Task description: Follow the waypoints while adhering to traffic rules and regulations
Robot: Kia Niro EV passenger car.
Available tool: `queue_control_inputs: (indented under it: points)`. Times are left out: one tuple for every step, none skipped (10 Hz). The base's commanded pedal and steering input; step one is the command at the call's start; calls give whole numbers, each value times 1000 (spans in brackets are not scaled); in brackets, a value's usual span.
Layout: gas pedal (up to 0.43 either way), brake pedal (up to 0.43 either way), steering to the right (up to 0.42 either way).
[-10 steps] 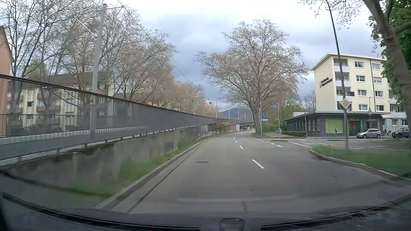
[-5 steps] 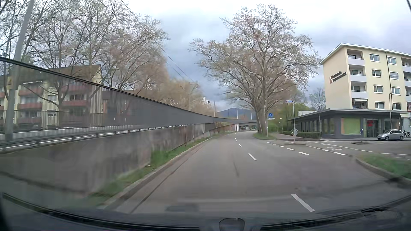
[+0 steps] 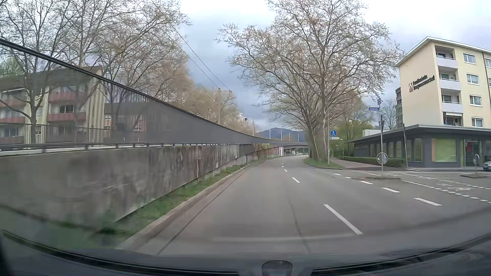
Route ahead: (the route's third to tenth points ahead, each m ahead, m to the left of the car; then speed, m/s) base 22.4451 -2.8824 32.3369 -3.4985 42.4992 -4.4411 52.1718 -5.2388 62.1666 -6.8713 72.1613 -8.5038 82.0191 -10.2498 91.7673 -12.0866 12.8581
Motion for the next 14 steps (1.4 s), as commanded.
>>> queue_control_inputs:
  points:
    - [138, 0, 10]
    - [138, 0, 10]
    - [138, 0, 12]
    - [138, 0, 12]
    - [138, 0, 12]
    - [138, 0, 12]
    - [138, 0, 12]
    - [138, 0, 12]
    - [138, 0, 12]
    - [138, 0, 12]
    - [138, 0, 12]
    - [138, 0, 12]
    - [138, 0, 12]
    - [138, 0, 12]
